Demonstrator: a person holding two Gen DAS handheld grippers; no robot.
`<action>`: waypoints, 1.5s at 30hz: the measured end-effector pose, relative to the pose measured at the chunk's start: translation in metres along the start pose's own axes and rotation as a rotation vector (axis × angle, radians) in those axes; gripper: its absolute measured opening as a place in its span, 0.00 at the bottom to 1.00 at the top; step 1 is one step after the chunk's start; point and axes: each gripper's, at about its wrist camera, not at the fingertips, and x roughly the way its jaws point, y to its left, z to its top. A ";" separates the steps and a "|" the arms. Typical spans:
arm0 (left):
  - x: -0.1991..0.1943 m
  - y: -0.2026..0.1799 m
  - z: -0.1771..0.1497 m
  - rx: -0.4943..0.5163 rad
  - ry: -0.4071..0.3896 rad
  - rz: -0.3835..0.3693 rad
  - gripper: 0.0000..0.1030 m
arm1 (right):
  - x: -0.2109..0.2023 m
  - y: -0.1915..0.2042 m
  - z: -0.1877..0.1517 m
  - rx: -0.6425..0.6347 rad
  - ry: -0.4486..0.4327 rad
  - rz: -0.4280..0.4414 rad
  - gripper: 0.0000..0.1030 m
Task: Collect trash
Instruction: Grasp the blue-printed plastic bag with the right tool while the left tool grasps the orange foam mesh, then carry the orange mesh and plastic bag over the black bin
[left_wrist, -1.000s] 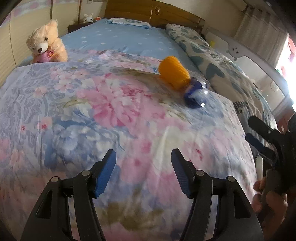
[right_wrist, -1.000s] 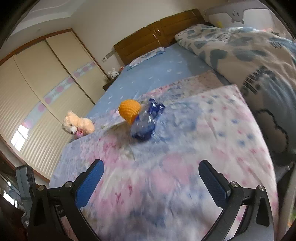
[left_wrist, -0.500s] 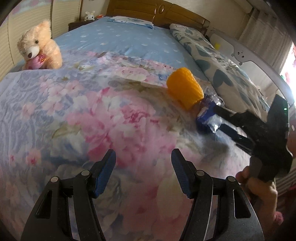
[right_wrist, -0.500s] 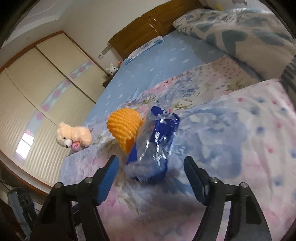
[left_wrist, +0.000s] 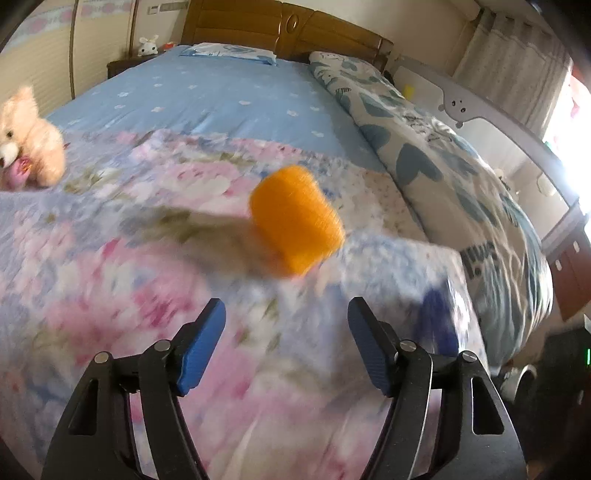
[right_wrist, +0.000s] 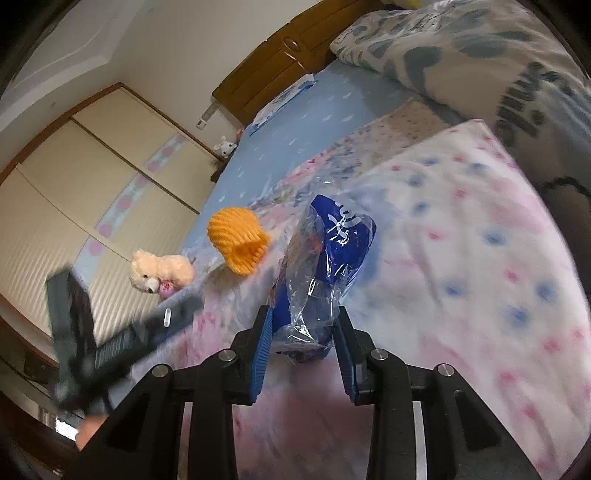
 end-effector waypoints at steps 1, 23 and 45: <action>0.006 -0.003 0.005 -0.005 -0.003 -0.003 0.68 | -0.005 -0.001 -0.001 -0.003 -0.001 -0.006 0.32; 0.004 -0.005 -0.025 0.013 0.036 -0.057 0.06 | -0.056 -0.002 -0.026 -0.044 -0.024 -0.009 0.32; -0.112 0.001 -0.151 0.082 0.137 -0.129 0.67 | -0.069 0.020 -0.064 -0.153 0.065 -0.070 0.61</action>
